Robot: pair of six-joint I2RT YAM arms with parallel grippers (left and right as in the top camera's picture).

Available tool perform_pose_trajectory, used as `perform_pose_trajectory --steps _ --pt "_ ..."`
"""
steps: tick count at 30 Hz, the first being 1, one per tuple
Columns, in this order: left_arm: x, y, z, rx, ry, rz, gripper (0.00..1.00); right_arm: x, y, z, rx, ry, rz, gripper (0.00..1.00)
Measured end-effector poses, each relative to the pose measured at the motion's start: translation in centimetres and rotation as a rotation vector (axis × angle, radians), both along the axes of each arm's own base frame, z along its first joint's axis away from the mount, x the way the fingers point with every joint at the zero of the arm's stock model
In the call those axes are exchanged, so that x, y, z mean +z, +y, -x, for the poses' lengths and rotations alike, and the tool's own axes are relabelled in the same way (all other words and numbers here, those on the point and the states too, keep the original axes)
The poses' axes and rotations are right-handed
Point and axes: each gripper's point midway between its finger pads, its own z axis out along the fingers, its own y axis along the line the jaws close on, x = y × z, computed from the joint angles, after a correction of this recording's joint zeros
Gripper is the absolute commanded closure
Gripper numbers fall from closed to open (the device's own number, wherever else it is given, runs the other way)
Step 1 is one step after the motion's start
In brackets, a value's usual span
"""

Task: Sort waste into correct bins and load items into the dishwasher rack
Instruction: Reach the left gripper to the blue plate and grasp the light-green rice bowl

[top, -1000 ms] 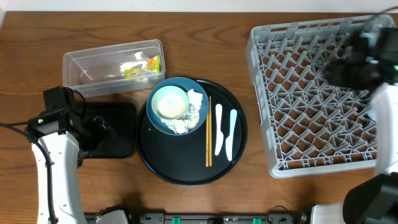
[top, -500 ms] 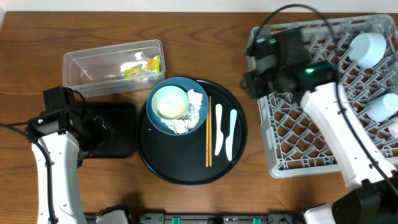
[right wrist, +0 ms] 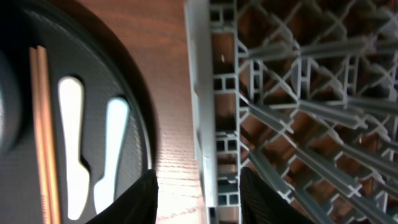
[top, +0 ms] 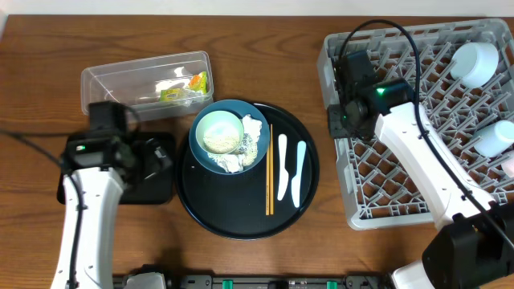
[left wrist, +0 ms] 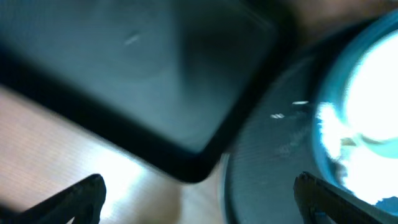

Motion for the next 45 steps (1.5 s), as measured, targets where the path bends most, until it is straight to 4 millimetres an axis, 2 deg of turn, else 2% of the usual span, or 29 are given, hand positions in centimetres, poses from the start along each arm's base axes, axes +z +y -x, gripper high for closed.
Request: perform_pose_trajectory --steps 6,10,16,21,26,32,33,37,45 --pt "1.5 -6.1 -4.3 -0.238 -0.174 -0.005 0.03 -2.1 0.0 1.7 0.008 0.07 -0.005 0.6" --pt "1.4 -10.2 -6.3 -0.374 -0.242 0.002 0.02 -3.8 0.3 2.8 0.021 0.106 -0.018 0.6" --pt "-0.8 -15.6 -8.3 -0.517 -0.267 0.016 0.03 -5.7 0.3 4.1 0.024 0.149 -0.026 0.6" --pt "-3.5 -18.7 -9.3 -0.601 -0.256 0.016 0.07 -6.1 0.2 4.5 0.025 0.162 -0.027 0.6" --pt "-6.2 -19.8 -9.4 -0.643 -0.208 0.006 0.18 -6.1 0.2 4.5 0.025 0.163 -0.027 0.6" --pt "-9.0 -19.6 -8.9 -0.658 -0.133 -0.009 0.39 -6.1 0.2 4.5 0.025 0.163 -0.027 0.6" --pt "-9.1 -19.6 -8.9 -0.658 -0.128 -0.009 0.43 -6.1 0.2 4.5 0.025 0.163 -0.027 0.6" --pt "-9.3 -19.6 -8.9 -0.661 -0.122 -0.014 0.66 -6.1 0.2 4.5 0.025 0.163 -0.027 0.61" --pt "-9.4 -19.6 -8.8 -0.662 -0.118 -0.015 0.81 -6.1 0.2 4.6 0.025 0.165 -0.027 0.6"
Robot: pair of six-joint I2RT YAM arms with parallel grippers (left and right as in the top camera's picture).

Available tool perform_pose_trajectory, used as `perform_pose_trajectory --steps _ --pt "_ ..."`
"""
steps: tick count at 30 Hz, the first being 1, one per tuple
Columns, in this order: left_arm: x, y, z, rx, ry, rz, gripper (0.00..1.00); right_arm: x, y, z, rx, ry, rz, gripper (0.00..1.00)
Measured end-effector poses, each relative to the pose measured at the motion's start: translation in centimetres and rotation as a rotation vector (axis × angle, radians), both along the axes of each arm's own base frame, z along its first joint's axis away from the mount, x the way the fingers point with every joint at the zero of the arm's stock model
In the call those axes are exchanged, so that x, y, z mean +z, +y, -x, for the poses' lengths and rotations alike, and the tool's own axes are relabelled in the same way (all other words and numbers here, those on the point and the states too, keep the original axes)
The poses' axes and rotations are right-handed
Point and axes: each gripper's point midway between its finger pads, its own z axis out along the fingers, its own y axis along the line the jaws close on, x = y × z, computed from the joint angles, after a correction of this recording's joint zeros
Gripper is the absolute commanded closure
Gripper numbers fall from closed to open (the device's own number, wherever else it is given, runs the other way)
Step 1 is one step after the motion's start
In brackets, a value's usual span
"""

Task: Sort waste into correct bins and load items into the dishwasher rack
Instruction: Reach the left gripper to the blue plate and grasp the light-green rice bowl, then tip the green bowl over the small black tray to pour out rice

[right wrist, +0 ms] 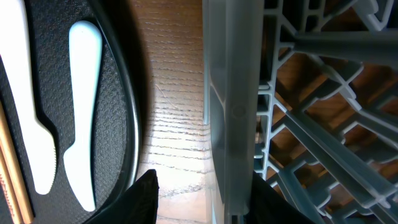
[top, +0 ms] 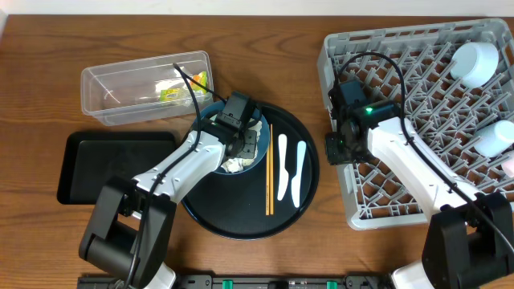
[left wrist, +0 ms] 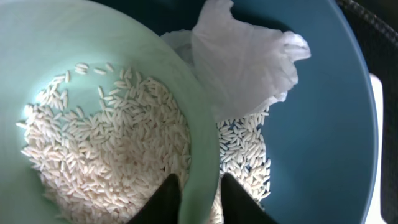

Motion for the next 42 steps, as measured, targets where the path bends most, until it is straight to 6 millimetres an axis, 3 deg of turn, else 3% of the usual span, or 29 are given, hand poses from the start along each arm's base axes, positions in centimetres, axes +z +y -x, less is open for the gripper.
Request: perform_pose_trajectory --steps 5,18,24,32,36,42 --pt "0.1 0.2 -0.2 0.006 -0.013 -0.014 0.94 0.0 0.0 0.1 0.0 0.002 0.0 0.6" --pt "0.6 1.1 -1.0 0.026 -0.06 -0.065 0.94 0.0 -0.1 0.4 0.0 0.016 0.003 0.6" --pt "4.1 1.1 -1.2 0.033 -0.137 -0.032 0.94 0.0 -0.1 0.4 0.0 0.017 0.003 0.6" --pt "8.6 1.7 -0.2 0.05 -0.198 0.007 0.94 -0.1 -0.1 0.4 0.0 0.017 0.002 0.6" --pt "9.6 3.2 0.9 0.124 -0.178 0.022 0.94 -0.1 -0.1 0.5 0.0 0.021 0.003 0.6" --pt "11.2 7.9 1.8 0.296 -0.146 0.063 0.94 -0.1 -0.1 0.6 0.001 0.023 0.002 0.6"
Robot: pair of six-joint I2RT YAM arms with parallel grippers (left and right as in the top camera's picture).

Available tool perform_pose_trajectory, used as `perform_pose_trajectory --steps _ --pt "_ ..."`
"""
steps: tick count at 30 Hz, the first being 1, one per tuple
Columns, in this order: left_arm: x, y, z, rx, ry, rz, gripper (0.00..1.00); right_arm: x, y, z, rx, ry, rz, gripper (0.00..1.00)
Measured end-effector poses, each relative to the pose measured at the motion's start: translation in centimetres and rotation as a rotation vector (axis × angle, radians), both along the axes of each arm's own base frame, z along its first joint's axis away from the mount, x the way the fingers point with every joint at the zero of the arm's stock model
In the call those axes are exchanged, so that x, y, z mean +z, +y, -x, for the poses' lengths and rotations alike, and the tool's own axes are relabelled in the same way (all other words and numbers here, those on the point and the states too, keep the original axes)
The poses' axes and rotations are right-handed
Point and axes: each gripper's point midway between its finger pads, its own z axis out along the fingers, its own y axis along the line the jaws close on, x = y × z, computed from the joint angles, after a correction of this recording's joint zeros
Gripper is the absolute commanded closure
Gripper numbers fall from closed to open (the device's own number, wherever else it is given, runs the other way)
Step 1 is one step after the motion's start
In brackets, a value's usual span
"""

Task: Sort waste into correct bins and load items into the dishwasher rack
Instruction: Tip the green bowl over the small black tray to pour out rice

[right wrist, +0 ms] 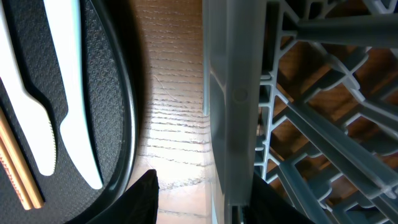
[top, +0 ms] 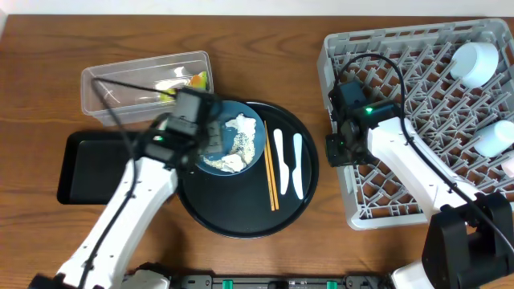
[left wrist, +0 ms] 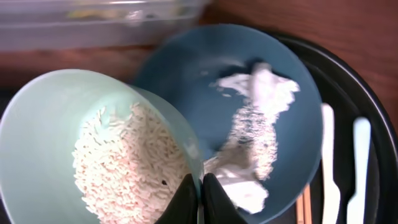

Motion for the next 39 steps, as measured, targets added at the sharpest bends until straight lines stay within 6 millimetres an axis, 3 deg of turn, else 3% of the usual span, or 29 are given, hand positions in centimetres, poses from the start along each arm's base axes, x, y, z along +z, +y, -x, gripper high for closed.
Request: perform_pose_trajectory --steps 12,21,26,34,39 --pt "1.1 9.0 -0.1 0.205 0.026 0.335 0.94 0.0 0.0 0.0 0.0 0.001 0.0 0.6" --pt "3.2 15.0 0.8 0.233 -0.129 0.693 0.94 0.0 0.0 0.0 0.0 0.001 0.0 0.6" --pt "3.2 16.9 0.4 0.228 -0.19 0.901 0.94 0.0 0.0 0.0 0.0 0.001 0.0 0.6" --pt "2.3 18.0 -0.7 0.193 -0.235 1.235 0.94 0.0 0.0 0.0 0.0 0.001 0.0 0.6" --pt "1.5 18.2 -0.9 0.205 -0.224 1.318 0.94 0.0 0.0 0.0 0.0 0.001 0.0 0.6"
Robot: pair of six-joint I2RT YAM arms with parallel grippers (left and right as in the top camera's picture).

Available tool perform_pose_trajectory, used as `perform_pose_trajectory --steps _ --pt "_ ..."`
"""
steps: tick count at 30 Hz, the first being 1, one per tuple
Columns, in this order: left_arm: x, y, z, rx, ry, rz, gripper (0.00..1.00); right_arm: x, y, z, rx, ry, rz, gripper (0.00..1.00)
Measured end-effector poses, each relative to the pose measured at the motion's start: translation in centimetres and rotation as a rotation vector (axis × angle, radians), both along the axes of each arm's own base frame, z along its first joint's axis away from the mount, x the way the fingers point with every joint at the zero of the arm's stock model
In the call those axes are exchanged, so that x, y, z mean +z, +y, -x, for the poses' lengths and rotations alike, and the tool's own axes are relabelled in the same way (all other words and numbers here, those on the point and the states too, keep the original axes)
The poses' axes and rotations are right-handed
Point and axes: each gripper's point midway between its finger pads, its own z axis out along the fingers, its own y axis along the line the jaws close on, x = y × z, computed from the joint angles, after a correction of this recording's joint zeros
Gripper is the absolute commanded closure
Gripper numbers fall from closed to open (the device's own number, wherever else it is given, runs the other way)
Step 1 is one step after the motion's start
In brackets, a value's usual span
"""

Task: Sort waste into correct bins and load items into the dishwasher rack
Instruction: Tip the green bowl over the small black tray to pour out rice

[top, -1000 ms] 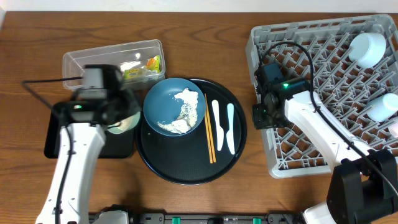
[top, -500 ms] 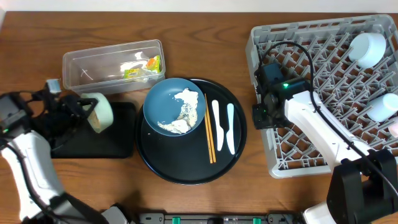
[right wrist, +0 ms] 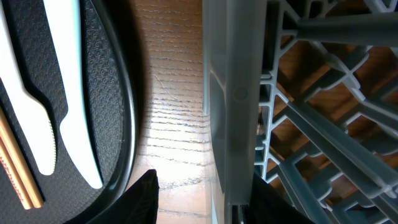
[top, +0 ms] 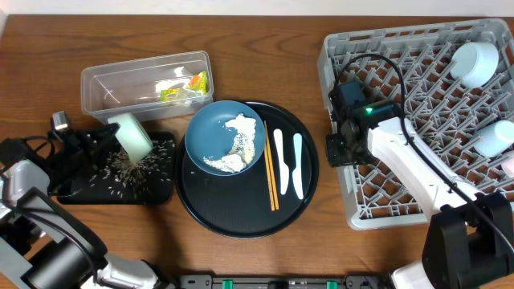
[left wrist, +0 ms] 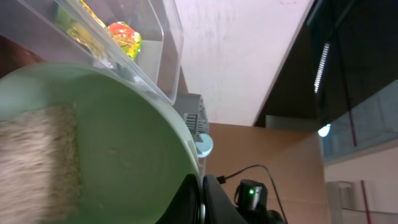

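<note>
My left gripper (top: 100,138) is shut on the rim of the mint-green bowl (top: 131,136), which is tipped on its side over the black rectangular tray (top: 80,189). Rice (top: 128,170) lies scattered on that tray. In the left wrist view the bowl (left wrist: 93,155) fills the frame, some rice still inside, with the left gripper (left wrist: 202,182) pinching its rim. The blue plate (top: 207,132) holds a crumpled napkin (top: 237,140) and rice. My right gripper (top: 336,150) stands open astride the dish rack's left wall (right wrist: 230,93); right gripper (right wrist: 199,193).
On the round black tray (top: 233,217) lie chopsticks (top: 271,164) and two white utensils (top: 281,160), (top: 297,164). A clear bin (top: 120,80) holds wrappers. The grey rack (top: 401,120) carries white cups (top: 474,60) at its right side.
My left gripper carried the green bowl from over the blue plate to the black rectangular tray at the left. The bowl is now tipped and rice lies on that tray. The right arm has not moved.
First my left gripper was open over the black rectangular tray and the bowl of rice sat on the blue plate. Then it gripped the bowl's rim, then held the bowl lifted off the plate, and now tips it over the rectangular tray. My right gripper stayed at the rack's wall.
</note>
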Motion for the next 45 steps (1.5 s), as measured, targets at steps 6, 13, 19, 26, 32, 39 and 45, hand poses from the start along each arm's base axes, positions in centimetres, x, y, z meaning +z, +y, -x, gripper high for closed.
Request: perform_pose_trajectory --steps 6,13,19,26,32,39,45 --pt "0.4 -0.1 0.0 -0.004 -0.018 0.019 0.94 0.0 0.0 0.0 0.0 0.0 0.0 0.6" --pt "0.6 -0.1 0.0 -0.005 -0.027 0.027 0.94 0.0 0.0 0.0 0.0 0.0 0.0 0.6" --pt "0.6 -0.1 0.0 -0.005 -0.027 0.028 0.94 0.0 0.0 0.0 0.0 0.0 0.0 0.6" --pt "0.6 -0.1 0.0 -0.005 -0.027 0.022 0.94 0.0 0.0 0.0 0.0 0.0 0.0 0.6" --pt "0.0 -0.1 0.0 0.001 0.009 0.017 0.94 0.0 0.0 0.0 0.0 0.0 0.0 0.6" --pt "-0.8 0.0 0.2 0.007 0.055 -0.01 0.94 0.0 0.0 0.1 0.0 0.003 0.001 0.6" --pt "-0.4 -0.2 0.2 0.001 0.034 0.0 0.94 0.0 0.0 0.1 0.0 0.004 0.0 0.6"
